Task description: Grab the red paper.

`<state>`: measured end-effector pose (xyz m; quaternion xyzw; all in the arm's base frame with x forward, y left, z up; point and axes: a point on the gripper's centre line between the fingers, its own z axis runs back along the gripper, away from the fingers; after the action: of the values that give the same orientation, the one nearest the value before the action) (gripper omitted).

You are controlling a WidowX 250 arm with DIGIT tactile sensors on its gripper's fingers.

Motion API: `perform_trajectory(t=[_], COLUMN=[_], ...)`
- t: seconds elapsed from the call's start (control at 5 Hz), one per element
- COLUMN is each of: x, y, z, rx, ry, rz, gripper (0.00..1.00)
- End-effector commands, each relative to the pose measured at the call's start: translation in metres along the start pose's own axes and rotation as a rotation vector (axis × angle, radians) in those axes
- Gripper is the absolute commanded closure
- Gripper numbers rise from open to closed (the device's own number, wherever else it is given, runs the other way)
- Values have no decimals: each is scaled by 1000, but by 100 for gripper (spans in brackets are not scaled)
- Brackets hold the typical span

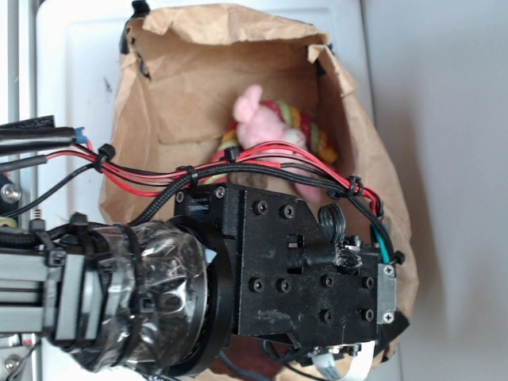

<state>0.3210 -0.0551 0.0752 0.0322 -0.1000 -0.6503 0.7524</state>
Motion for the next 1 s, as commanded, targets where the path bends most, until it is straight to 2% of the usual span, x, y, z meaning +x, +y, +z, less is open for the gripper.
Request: perform_trajectory(t=[0.0,0.2,0.4,0.8], x=[6,8,4,-7], y=[0,-3,-3,-3], z=[-26,-44,-37,-7], rx=[18,4,6,30], ry=[62,84,55,-25], rz=[-41,-44,-11,48], gripper=[0,59,100,100])
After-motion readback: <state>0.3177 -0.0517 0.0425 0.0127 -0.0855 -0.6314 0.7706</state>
